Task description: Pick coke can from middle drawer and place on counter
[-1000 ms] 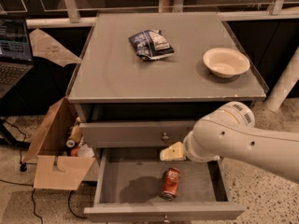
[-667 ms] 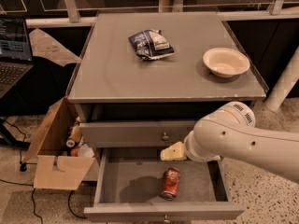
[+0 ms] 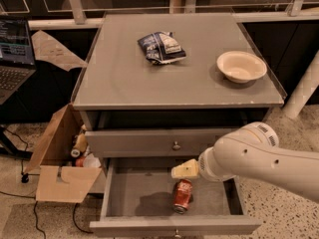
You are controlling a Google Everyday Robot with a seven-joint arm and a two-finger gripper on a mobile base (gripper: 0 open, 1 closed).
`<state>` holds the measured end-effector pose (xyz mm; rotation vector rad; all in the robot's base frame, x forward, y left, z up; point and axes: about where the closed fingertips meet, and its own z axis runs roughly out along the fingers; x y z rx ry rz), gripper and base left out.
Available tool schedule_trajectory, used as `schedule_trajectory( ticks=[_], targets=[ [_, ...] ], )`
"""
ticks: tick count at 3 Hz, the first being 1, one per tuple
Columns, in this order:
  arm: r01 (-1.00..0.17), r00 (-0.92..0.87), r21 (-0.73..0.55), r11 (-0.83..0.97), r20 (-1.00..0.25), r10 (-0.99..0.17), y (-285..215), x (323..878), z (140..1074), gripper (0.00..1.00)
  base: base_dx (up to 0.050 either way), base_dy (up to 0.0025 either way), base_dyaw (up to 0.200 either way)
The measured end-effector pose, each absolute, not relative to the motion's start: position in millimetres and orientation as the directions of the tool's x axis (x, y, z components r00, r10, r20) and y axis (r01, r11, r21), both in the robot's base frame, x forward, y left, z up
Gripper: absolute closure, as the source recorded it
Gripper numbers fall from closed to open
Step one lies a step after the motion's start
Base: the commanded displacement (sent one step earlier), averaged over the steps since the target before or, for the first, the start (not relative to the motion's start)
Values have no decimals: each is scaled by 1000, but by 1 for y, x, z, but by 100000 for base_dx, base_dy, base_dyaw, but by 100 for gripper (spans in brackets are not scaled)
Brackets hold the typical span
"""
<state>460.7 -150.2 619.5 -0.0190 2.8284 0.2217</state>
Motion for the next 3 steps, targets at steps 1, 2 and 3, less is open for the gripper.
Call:
schedule_trajectory(
  ticks=[1,2,3],
  targets=[
    [-26,-949,159,987,-314,26,-148,461,597,0,0,0,0],
    [2,-943,153,988,-328,53,-145,466,578,0,0,0,0],
    [32,-943,140,990,-323,76,-140,476,559,0,0,0,0]
  ],
)
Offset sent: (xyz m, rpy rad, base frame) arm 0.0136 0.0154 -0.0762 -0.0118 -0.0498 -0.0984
